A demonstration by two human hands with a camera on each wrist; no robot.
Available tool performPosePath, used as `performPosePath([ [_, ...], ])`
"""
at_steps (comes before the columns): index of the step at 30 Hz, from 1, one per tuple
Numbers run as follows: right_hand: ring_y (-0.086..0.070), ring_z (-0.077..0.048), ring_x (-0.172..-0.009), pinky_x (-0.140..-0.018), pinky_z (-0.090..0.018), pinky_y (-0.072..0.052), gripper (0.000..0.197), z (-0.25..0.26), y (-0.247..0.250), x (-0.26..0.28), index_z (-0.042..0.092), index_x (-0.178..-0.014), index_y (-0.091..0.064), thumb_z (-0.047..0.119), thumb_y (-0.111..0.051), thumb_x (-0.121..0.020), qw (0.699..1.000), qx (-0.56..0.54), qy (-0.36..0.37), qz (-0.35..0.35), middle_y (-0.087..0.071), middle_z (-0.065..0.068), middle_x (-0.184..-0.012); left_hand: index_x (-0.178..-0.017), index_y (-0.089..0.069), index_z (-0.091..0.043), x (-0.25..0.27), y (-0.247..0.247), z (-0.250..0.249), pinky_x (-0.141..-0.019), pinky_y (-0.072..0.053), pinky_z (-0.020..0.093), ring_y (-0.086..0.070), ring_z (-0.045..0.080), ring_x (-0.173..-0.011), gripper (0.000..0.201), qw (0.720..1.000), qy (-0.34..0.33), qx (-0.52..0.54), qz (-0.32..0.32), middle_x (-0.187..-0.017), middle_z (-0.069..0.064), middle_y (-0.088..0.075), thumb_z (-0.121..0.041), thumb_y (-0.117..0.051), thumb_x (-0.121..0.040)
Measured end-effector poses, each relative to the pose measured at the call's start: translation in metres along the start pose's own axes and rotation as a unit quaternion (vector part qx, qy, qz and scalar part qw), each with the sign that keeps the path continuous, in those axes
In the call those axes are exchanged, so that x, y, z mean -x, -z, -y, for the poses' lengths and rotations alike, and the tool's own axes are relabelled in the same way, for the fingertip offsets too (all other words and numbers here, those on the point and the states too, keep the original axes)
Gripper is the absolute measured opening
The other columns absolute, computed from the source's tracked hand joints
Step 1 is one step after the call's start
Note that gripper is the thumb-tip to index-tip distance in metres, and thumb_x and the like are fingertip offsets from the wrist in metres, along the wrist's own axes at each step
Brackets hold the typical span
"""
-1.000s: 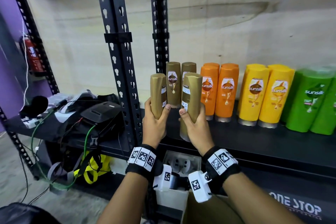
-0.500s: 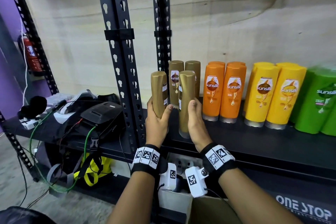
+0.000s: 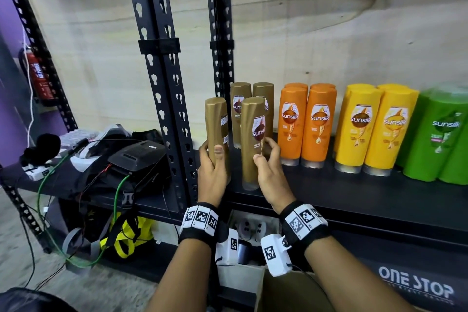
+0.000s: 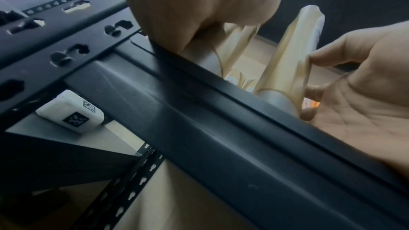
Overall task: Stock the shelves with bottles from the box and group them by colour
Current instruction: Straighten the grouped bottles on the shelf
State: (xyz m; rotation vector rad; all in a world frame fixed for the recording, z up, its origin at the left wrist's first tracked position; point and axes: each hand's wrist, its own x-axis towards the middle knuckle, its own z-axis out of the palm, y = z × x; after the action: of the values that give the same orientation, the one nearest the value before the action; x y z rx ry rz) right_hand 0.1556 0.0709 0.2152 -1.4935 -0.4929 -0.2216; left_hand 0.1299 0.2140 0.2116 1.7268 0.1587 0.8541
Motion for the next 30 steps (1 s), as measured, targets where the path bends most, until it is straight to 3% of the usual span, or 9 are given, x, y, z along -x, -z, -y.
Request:
performPosePath([
  [3, -0.045, -0.008, -0.127, -0.101, -0.021, -0.036, 0.047, -0.002, -0.002, 0.000, 0.040, -0.134, -0.032, 0.037, -0.047, -0.090, 1.000, 0.021, 0.009, -0.005, -0.043, 0.002, -0.145, -0.117, -0.045, -0.047, -0.001, 0.001, 0.002, -0.070, -0.041, 0.019, -0.060, -0.007, -0.087, 0.066, 1.000, 0.029, 0.007, 0.008, -0.098, -0.021, -0.062, -0.091, -0.010, -0.082],
  [6, -0.045, -0.007, -0.126, -0.096, -0.012, -0.038, 0.044, -0.007, -0.002, 0.000, 0.038, -0.136, -0.032, 0.032, -0.051, -0.096, 0.998, 0.050, 0.020, -0.012, -0.040, 0.001, -0.146, -0.100, -0.043, -0.069, -0.001, 0.004, -0.001, -0.081, -0.035, 0.025, -0.051, -0.012, -0.090, 0.049, 0.998, 0.053, 0.007, 0.027, -0.096, -0.030, -0.057, -0.091, -0.004, -0.082],
  [8, -0.044, -0.004, -0.125, -0.095, -0.009, -0.038, 0.045, -0.010, -0.002, -0.001, 0.032, -0.139, -0.033, 0.028, -0.054, -0.100, 0.997, 0.075, 0.025, -0.020, -0.038, 0.002, -0.144, -0.101, -0.039, -0.076, -0.001, 0.005, -0.003, -0.089, -0.031, 0.031, -0.050, -0.006, -0.093, 0.047, 0.997, 0.063, 0.005, 0.035, -0.097, -0.036, -0.051, -0.093, -0.002, -0.079],
  [11, -0.040, 0.003, -0.119, -0.092, -0.001, -0.035, 0.053, -0.012, -0.003, -0.001, 0.024, -0.144, -0.034, 0.032, -0.059, -0.099, 0.993, 0.113, 0.027, -0.032, -0.033, 0.008, -0.137, -0.119, -0.038, -0.066, -0.002, 0.004, 0.000, -0.094, -0.029, 0.034, -0.047, 0.011, -0.108, 0.063, 0.997, 0.068, 0.013, 0.035, -0.111, -0.026, -0.053, -0.095, -0.002, -0.077],
  [17, -0.041, -0.004, -0.121, -0.098, -0.016, -0.035, 0.060, -0.014, -0.002, 0.000, 0.019, -0.143, -0.040, 0.044, -0.065, -0.094, 0.984, 0.173, 0.029, -0.038, -0.037, 0.005, -0.133, -0.139, -0.040, -0.047, -0.003, 0.004, -0.001, -0.112, -0.038, 0.052, -0.050, 0.025, -0.132, 0.087, 0.995, 0.085, 0.042, 0.037, -0.144, -0.002, -0.053, -0.096, -0.008, -0.076],
  [22, -0.045, -0.006, -0.119, -0.089, -0.007, -0.035, 0.060, -0.015, -0.004, 0.000, 0.022, -0.136, -0.043, 0.047, -0.070, -0.089, 0.981, 0.185, 0.039, -0.046, -0.045, 0.004, -0.130, -0.130, -0.039, -0.050, 0.000, 0.002, -0.004, -0.098, -0.041, 0.042, -0.056, 0.023, -0.119, 0.083, 0.996, 0.066, 0.047, 0.033, -0.131, -0.005, -0.059, -0.101, -0.014, -0.069],
  [25, -0.048, -0.012, -0.125, -0.101, -0.025, -0.043, 0.058, -0.016, -0.003, 0.000, 0.020, -0.136, -0.044, 0.044, -0.071, -0.090, 0.983, 0.175, 0.042, -0.044, -0.050, 0.001, -0.134, -0.121, -0.039, -0.057, 0.001, 0.000, -0.005, -0.086, -0.041, 0.033, -0.059, -0.002, -0.100, 0.071, 0.998, 0.048, 0.045, 0.021, -0.110, -0.024, -0.059, -0.101, -0.019, -0.069],
  [27, -0.050, -0.015, -0.127, -0.106, -0.035, -0.046, 0.058, -0.015, -0.003, 0.000, 0.020, -0.136, -0.043, 0.042, -0.071, -0.091, 0.985, 0.166, 0.038, -0.036, -0.052, 0.000, -0.136, -0.116, -0.037, -0.064, 0.000, 0.000, -0.005, -0.079, -0.043, 0.026, -0.058, -0.013, -0.090, 0.061, 0.998, 0.042, 0.042, 0.011, -0.102, -0.026, -0.058, -0.100, -0.026, -0.068],
  [30, -0.052, -0.015, -0.127, -0.105, -0.037, -0.048, 0.057, -0.013, -0.004, 0.002, 0.021, -0.137, -0.041, 0.043, -0.069, -0.092, 0.985, 0.164, 0.038, -0.030, -0.054, 0.000, -0.138, -0.126, -0.035, -0.058, -0.002, -0.002, 0.001, -0.087, -0.051, 0.038, -0.064, 0.003, -0.098, 0.067, 0.998, 0.039, 0.043, 0.003, -0.105, -0.012, -0.062, -0.096, -0.039, -0.071],
])
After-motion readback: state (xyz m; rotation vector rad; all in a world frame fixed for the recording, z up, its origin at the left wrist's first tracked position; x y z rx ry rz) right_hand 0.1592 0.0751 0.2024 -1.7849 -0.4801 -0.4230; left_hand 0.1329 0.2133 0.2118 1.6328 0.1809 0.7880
